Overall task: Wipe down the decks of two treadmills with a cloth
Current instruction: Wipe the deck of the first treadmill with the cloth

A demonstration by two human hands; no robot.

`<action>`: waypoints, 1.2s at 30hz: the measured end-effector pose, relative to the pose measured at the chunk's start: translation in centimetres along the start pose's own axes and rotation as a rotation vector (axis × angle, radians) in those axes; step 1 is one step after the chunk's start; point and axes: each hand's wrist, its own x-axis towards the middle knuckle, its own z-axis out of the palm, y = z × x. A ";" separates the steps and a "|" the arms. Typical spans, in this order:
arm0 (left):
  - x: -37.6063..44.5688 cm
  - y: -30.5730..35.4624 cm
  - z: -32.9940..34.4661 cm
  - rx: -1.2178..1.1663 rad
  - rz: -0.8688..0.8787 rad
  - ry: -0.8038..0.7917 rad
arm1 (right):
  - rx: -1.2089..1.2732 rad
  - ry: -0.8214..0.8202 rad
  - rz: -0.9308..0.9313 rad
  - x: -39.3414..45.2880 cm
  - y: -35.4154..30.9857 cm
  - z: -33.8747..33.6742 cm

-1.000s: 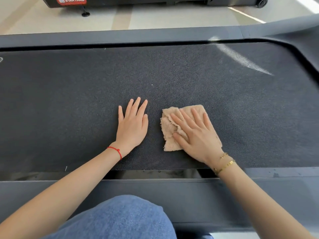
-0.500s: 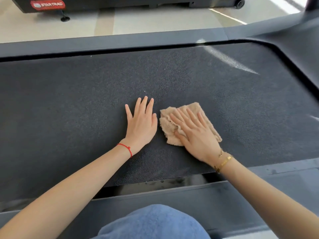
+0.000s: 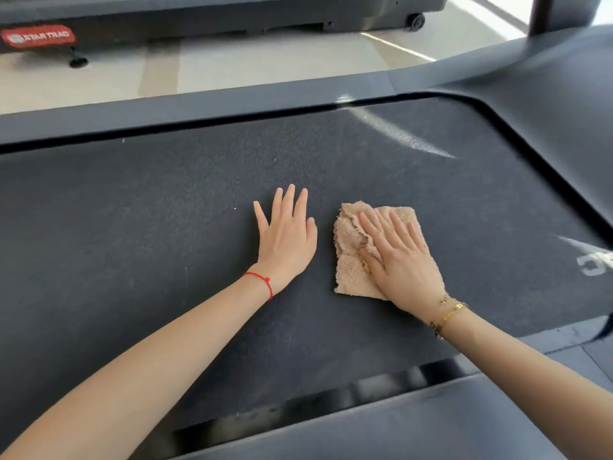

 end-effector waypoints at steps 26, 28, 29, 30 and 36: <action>7.4 6.5 3.8 0.161 -0.175 0.022 | -0.031 0.030 -0.121 30.3 15.9 -1.2; 7.6 6.6 3.8 0.170 -0.170 0.018 | -0.016 -0.001 -0.029 31.2 16.2 -1.4; 7.7 6.6 3.8 0.169 -0.171 0.012 | 0.018 -0.009 -0.035 31.2 15.3 -1.3; 7.7 6.6 3.8 0.169 -0.175 0.006 | 0.064 -0.011 -0.075 30.9 14.2 -1.2; 7.5 6.5 3.8 0.153 -0.174 0.004 | 0.107 -0.010 -0.346 29.6 14.7 -2.0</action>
